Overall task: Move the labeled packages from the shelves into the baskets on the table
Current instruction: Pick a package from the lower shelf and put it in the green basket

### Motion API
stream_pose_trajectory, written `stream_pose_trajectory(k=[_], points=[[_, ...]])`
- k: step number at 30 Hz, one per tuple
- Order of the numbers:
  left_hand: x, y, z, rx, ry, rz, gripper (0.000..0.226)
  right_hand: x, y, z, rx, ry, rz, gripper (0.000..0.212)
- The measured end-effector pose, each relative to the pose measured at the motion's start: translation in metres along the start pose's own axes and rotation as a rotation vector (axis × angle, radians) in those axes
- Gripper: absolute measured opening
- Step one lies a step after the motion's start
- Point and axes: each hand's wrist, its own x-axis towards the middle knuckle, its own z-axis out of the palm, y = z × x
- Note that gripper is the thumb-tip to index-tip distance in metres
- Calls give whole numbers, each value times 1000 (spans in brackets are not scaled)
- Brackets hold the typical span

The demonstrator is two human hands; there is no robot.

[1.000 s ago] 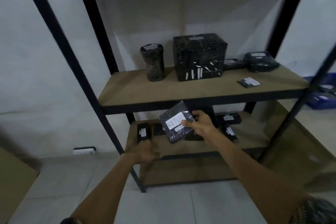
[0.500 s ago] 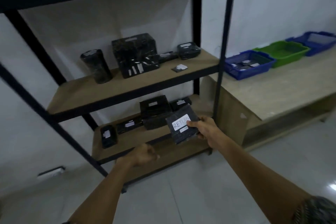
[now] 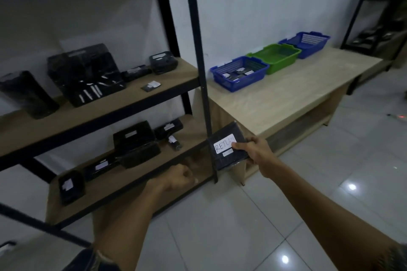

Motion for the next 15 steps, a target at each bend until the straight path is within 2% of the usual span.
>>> stream_pose_trajectory(k=[4,8,15], points=[[49,69,13,-16,2,19,43,38,-10,-69,-20,10,17,39],[91,144,22,-29,1,42,30,78,-28,-135,-17,12,19,39],[170,250,17,-8,35,69,27,152,-57,-229,29,40,-15,43]])
